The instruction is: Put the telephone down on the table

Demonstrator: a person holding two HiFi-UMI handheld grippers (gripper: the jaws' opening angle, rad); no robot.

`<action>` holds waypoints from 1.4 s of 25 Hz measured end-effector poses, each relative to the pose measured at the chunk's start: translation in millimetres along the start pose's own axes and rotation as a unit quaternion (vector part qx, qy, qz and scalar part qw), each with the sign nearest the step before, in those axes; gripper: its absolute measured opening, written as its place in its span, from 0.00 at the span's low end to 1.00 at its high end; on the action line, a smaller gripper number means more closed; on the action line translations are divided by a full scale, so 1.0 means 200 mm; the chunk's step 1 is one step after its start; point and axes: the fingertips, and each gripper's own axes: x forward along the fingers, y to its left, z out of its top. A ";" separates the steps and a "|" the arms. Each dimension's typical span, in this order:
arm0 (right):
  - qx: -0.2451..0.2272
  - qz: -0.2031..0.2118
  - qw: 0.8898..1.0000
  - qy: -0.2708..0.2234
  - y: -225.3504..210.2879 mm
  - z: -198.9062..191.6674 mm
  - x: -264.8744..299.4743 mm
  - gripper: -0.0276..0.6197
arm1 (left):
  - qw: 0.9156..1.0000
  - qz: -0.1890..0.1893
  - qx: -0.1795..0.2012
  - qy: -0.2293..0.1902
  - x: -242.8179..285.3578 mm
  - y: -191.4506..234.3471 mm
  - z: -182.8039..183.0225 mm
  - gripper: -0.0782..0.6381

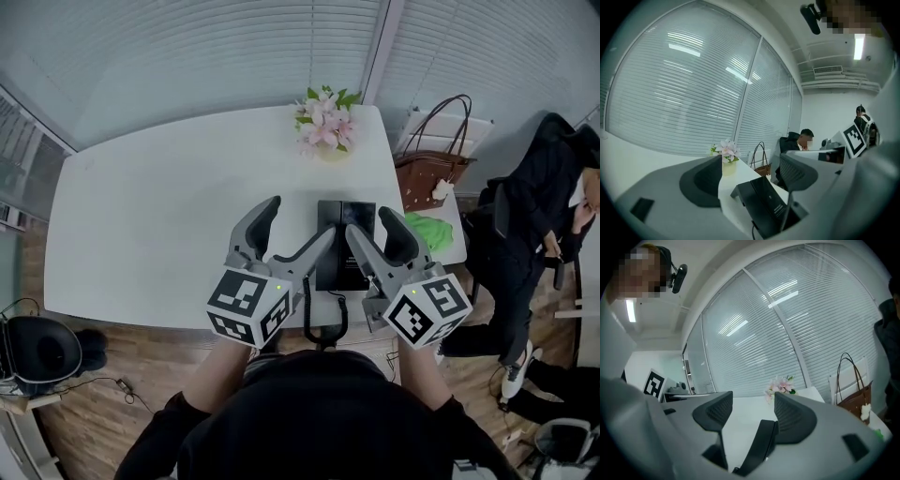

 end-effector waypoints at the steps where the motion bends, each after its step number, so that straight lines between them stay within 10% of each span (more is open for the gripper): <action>1: -0.002 0.002 1.000 -0.003 0.01 0.01 0.00 0.46 | 1.000 -0.001 0.001 -0.004 -0.01 0.00 0.01 0.67; 29: -0.057 0.018 0.996 -0.061 0.12 0.18 -0.06 0.40 | 0.998 -0.014 0.035 -0.044 -0.07 -0.07 0.14 0.66; 35: -0.057 0.025 0.996 -0.064 0.14 0.19 -0.06 0.34 | 0.997 -0.003 0.040 -0.058 -0.09 -0.06 0.17 0.51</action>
